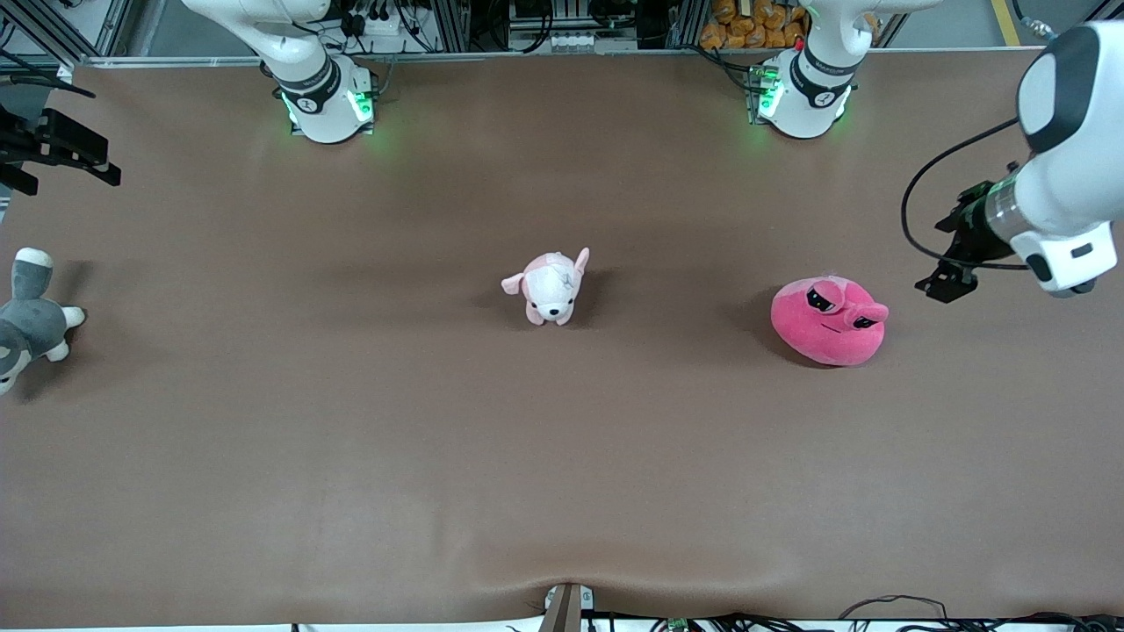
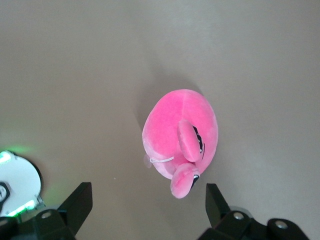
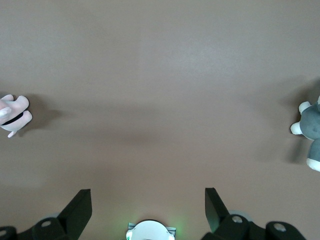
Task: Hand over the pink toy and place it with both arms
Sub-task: 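Reach the left gripper toward the pink plush toy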
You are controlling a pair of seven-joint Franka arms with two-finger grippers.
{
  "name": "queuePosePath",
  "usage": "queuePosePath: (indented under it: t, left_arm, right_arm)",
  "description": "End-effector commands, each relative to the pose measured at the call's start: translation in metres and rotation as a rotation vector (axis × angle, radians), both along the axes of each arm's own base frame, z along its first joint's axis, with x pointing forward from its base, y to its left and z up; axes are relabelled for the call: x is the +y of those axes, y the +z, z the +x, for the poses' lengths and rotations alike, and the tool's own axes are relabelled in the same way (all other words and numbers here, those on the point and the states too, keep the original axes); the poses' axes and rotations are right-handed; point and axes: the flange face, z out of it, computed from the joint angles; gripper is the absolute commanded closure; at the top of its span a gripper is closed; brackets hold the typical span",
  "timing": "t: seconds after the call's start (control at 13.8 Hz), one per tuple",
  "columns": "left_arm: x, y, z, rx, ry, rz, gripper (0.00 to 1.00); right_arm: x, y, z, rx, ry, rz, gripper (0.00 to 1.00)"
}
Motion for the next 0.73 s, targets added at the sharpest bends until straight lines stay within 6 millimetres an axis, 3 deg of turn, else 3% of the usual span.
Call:
queuePosePath:
  t: [0.0, 0.15, 0.65]
  left_arm:
    - [0.004, -0.028, 0.011, 0.027, 0.066, 0.006, 0.0]
    - [0.013, -0.043, 0.016, 0.022, 0.145, 0.009, 0.0]
    - [0.009, -0.092, 0.022, 0.034, 0.259, -0.015, 0.0]
  right_arm:
    - [-0.001, 0.003, -0.006, -0.005, -0.009, 0.012, 0.0]
    - [-0.002, 0.003, -0.005, -0.007, -0.008, 0.014, 0.0]
    - [-0.002, 0.002, -0.004, -0.002, -0.008, 0.012, 0.0]
